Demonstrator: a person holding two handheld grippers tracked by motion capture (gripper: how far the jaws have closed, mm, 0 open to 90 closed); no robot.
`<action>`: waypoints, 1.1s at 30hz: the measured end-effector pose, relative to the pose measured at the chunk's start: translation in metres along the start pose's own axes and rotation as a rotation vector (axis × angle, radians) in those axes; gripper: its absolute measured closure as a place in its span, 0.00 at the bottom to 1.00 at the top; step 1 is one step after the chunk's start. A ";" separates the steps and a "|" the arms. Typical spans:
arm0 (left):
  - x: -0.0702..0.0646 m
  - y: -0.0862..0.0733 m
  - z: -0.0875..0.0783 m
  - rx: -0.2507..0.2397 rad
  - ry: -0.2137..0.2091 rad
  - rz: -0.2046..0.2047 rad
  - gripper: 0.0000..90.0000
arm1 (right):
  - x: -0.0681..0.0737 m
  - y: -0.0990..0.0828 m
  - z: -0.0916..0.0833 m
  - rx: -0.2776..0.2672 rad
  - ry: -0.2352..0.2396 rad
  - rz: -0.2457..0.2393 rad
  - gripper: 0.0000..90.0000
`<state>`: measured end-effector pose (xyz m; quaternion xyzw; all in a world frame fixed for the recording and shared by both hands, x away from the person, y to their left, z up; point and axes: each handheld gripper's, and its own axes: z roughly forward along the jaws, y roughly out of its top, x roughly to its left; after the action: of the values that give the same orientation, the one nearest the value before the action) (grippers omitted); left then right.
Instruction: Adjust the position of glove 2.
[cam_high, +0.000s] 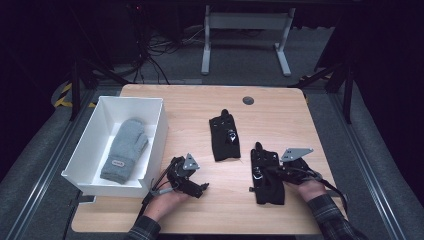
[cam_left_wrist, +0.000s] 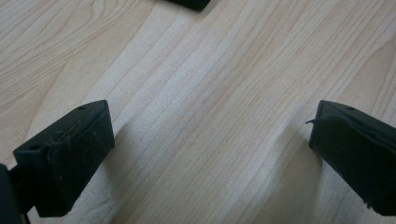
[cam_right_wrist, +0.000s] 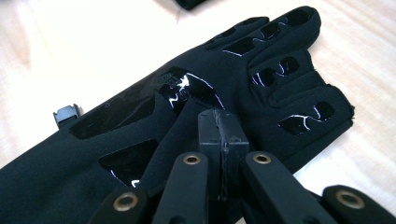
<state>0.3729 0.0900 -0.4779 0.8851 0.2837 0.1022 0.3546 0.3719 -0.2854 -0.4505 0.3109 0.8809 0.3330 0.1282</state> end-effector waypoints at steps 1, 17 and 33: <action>0.000 0.000 0.000 0.000 0.000 0.000 0.00 | 0.000 0.000 0.000 0.000 0.000 0.000 1.00; 0.000 0.000 0.000 0.000 0.000 -0.002 0.00 | 0.035 -0.014 -0.024 -0.013 -0.010 -0.046 0.83; -0.001 0.002 0.002 0.002 0.005 -0.004 0.00 | -0.037 -0.022 -0.024 -0.096 -0.190 0.127 0.42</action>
<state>0.3738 0.0876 -0.4778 0.8846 0.2864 0.1033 0.3533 0.3800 -0.3339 -0.4462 0.3898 0.8264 0.3512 0.2046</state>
